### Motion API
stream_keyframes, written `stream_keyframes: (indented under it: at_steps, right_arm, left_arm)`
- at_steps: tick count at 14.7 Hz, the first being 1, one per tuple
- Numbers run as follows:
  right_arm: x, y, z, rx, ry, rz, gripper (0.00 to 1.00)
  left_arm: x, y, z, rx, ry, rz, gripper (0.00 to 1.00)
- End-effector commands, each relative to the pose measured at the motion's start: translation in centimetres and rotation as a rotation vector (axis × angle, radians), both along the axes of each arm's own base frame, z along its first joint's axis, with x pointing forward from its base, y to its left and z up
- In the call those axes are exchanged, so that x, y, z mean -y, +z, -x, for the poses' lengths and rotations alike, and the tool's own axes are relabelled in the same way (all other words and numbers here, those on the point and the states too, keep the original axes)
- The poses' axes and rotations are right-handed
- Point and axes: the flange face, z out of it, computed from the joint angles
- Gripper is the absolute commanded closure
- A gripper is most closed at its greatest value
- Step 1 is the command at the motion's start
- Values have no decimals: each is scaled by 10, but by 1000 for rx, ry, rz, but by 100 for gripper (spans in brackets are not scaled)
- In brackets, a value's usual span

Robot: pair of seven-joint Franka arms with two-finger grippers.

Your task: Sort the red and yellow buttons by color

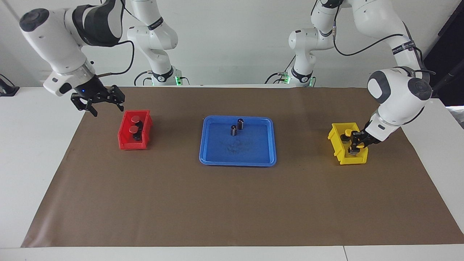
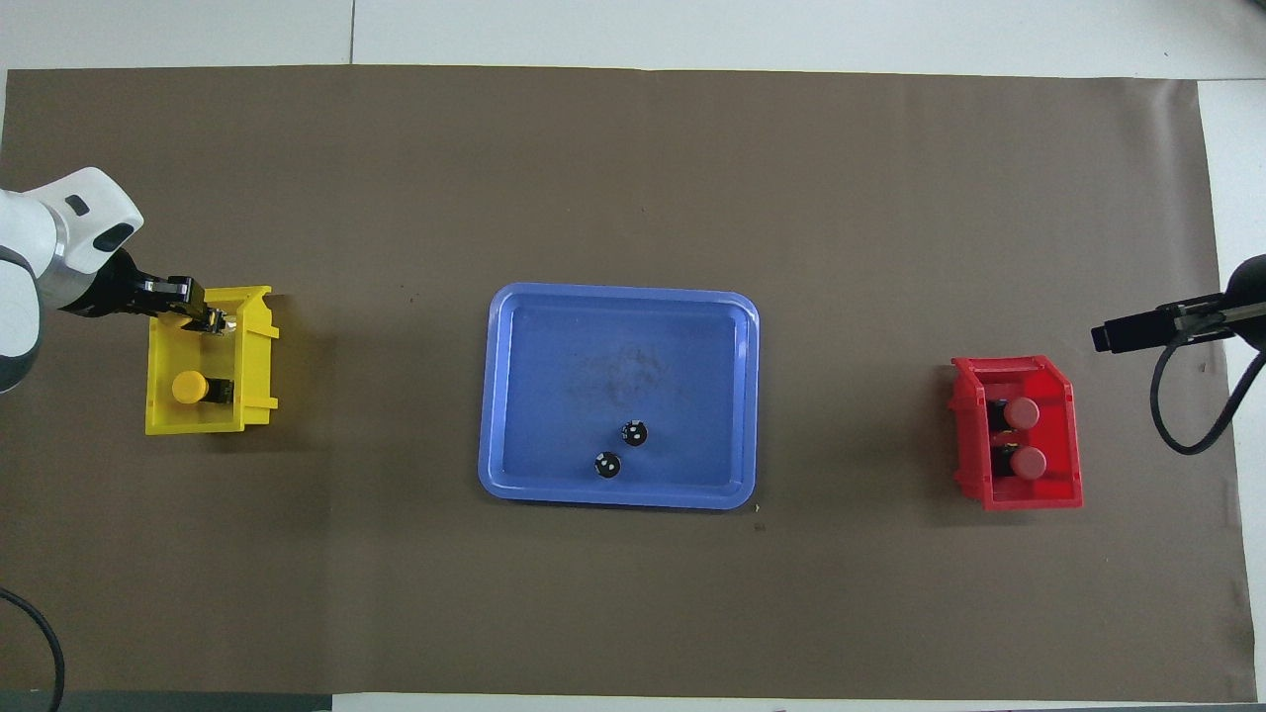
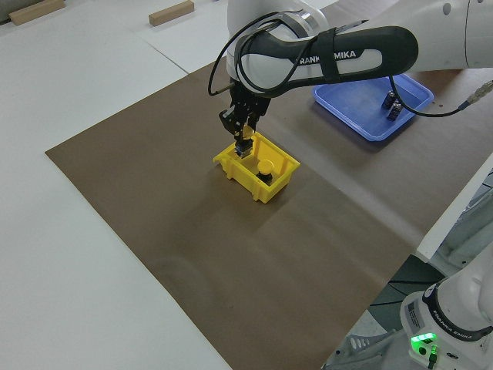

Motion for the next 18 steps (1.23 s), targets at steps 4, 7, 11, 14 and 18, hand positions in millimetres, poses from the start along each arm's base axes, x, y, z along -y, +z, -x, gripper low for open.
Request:
stream_keyframes:
  at_steps: [4, 7, 11, 14, 18]
  right_arm:
    - [16, 54, -28, -57, -42, 41, 0]
    - [10, 66, -16, -61, -52, 68, 0]
    - [4, 61, -11, -79, -79, 82, 0]
    - [3, 53, -11, -106, -89, 81, 0]
    - [5, 55, -10, -103, -92, 81, 0]
  left_arm:
    - [0, -37, 14, 42, -17, -8, 96]
    - [2, -28, 9, 41, -22, -8, 42]
    - [4, 19, -5, 4, -26, -2, 37]
    - [5, 46, -9, -6, -29, 1, 32]
    - [17, 87, -16, -3, -50, 1, 6]
